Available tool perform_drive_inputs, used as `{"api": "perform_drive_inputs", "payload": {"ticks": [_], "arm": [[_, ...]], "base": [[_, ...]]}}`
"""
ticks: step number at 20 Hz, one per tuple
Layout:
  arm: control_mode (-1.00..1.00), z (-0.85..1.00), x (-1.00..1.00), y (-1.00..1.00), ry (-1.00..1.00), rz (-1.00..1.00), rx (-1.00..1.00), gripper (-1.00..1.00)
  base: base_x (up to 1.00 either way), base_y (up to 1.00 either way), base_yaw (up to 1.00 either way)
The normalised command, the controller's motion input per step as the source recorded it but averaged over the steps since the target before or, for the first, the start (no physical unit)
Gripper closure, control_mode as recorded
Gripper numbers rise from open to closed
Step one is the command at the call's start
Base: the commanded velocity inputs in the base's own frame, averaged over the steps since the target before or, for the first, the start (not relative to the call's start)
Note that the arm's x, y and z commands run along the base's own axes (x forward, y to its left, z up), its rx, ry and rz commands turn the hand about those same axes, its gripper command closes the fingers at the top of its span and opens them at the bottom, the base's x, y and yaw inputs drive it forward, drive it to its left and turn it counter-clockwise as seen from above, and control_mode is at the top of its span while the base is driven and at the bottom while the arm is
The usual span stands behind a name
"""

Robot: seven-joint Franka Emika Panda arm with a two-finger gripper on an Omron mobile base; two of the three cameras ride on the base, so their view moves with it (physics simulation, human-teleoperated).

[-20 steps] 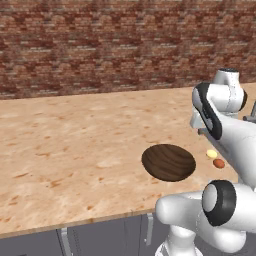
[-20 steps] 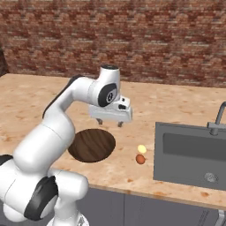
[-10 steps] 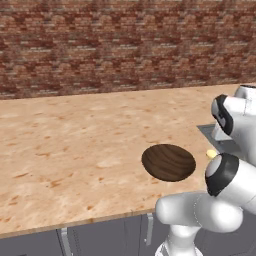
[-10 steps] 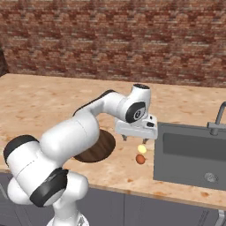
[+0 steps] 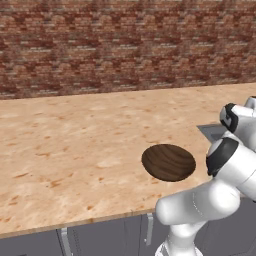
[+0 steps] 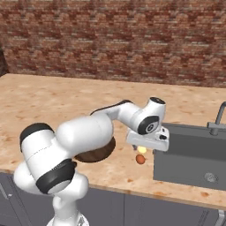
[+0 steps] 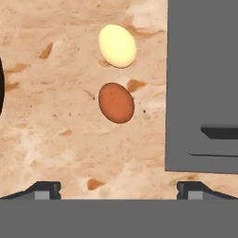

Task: Gather the eggs and milk located in the vicinity of the sink area and place them right next to the bowl.

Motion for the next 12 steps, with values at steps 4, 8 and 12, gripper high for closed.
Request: {"api": "perform_drive_inputs", "payload": {"ticks": [4, 8, 12], "arm": [[-1.0, -0.08, 0.16, 0.0, 0.0, 0.12, 0.0, -1.0], [-1.0, -0.17, 0.17, 0.04, 0.0, 0.22, 0.0, -1.0], [-1.0, -0.3, 0.15, 0.12, 0.0, 0.27, 0.0, -1.0]], "base": [[0.0, 0.0, 0.0], [0.0, 0.0, 0.0], [0.0, 0.0, 0.0]]}}
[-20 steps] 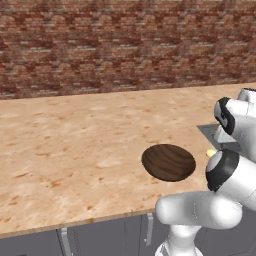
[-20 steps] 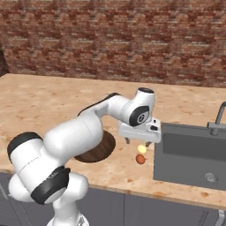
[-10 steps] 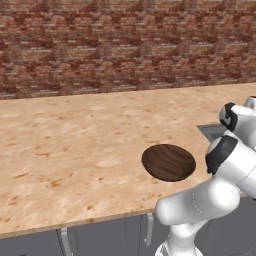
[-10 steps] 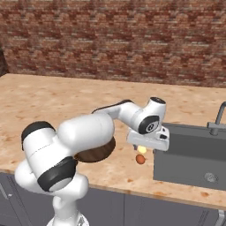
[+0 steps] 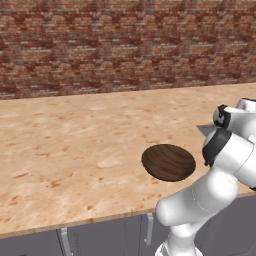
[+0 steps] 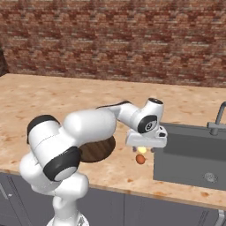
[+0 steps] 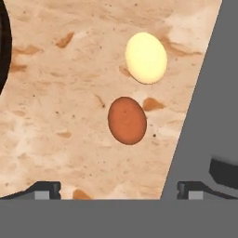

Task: Gather the eggs and milk located in the vicinity of the sink area and place them right next to the bowl.

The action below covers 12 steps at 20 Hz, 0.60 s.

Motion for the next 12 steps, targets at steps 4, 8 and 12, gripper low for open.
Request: {"api": "perform_drive_inputs", "payload": {"ticks": [4, 8, 12], "arm": [[-1.0, -0.19, 0.08, 0.19, -0.01, 0.22, 0.0, -1.0], [-1.0, -0.06, 0.14, 0.39, -0.01, 0.01, 0.0, -1.0], [-1.0, -0.08, 0.15, 0.15, 0.0, -0.02, 0.0, -1.0]], "base": [[0.0, 0.0, 0.0], [0.0, 0.0, 0.0], [0.0, 0.0, 0.0]]}}
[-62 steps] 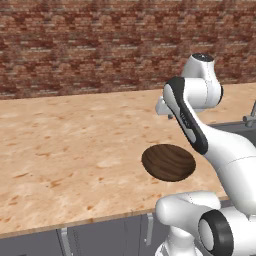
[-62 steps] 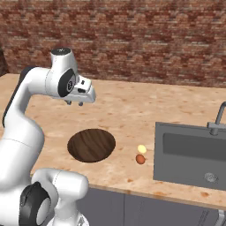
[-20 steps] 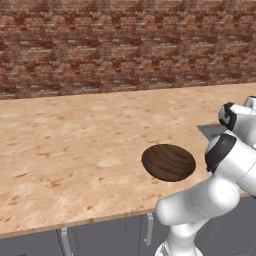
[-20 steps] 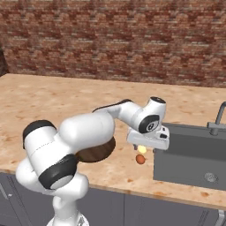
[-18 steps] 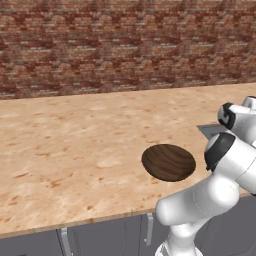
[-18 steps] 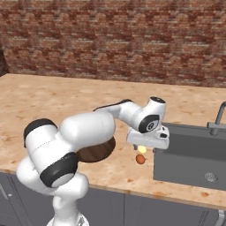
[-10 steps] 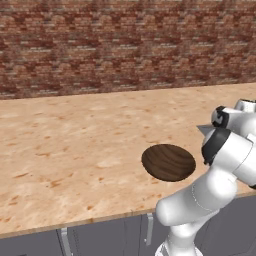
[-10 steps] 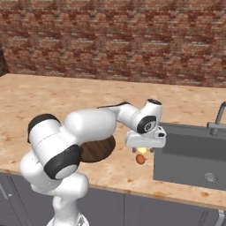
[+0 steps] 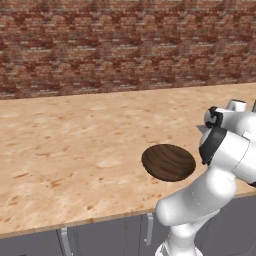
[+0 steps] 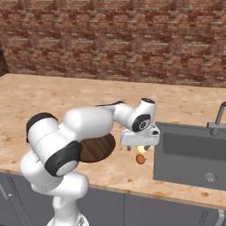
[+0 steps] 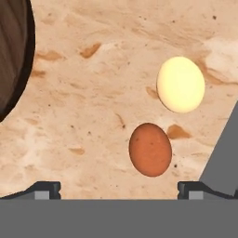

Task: Gather the eggs and milk located in the vicinity of the sink area and place them right next to the bowl.

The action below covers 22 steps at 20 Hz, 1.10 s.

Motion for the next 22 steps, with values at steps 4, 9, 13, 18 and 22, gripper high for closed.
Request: {"api": "perform_drive_inputs", "payload": {"ticks": [4, 9, 13, 18, 22], "arm": [[-1.0, -0.15, 0.03, 0.0, 0.0, -0.09, 0.0, -1.0], [-1.0, -0.21, 0.0, -0.03, 0.0, -0.09, 0.0, -1.0], [-1.0, -0.12, 0.0, -0.06, 0.0, -0.05, 0.0, -1.0], [-1.0, -0.05, 0.0, 0.0, 0.0, 0.01, 0.0, -1.0], [-1.0, 0.0, 0.08, -0.18, 0.0, 0.14, 0.0, -1.0]], "base": [[0.0, 0.0, 0.0], [0.0, 0.0, 0.0], [0.0, 0.0, 0.0], [0.0, 0.0, 0.0], [0.0, 0.0, 0.0]]}}
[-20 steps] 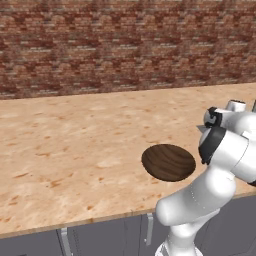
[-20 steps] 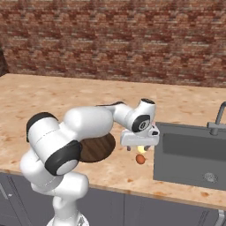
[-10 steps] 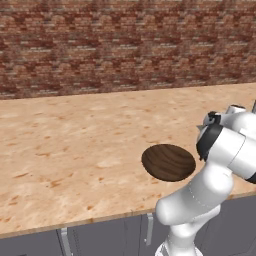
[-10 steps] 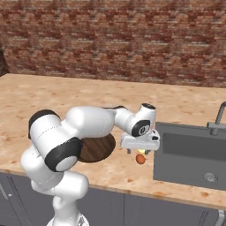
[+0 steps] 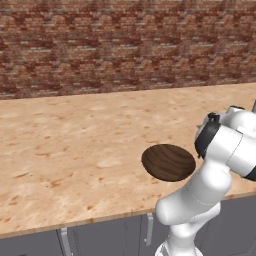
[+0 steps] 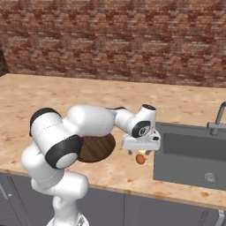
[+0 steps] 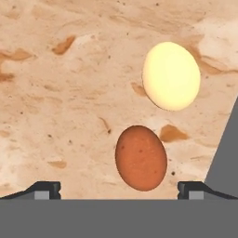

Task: Gather the eggs and milk located in the vicinity of the sink area and place them right next to the bowl.

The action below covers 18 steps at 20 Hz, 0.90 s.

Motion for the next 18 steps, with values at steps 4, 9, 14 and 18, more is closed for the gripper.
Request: {"api": "perform_drive_inputs", "payload": {"ticks": [4, 9, 14, 18], "arm": [[-1.0, 0.0, 0.06, -0.19, 0.0, 0.18, 0.0, -1.0], [-1.0, 0.0, 0.0, 0.0, 0.0, 0.06, 0.0, -1.0], [-1.0, -0.04, 0.0, 0.1, -0.02, 0.0, 0.0, -1.0], [-1.0, -0.3, 0.0, 0.22, -0.03, 0.0, 0.0, -1.0]], "base": [[0.0, 0.0, 0.0], [0.0, 0.0, 0.0], [0.0, 0.0, 0.0], [0.0, 0.0, 0.0]]}}
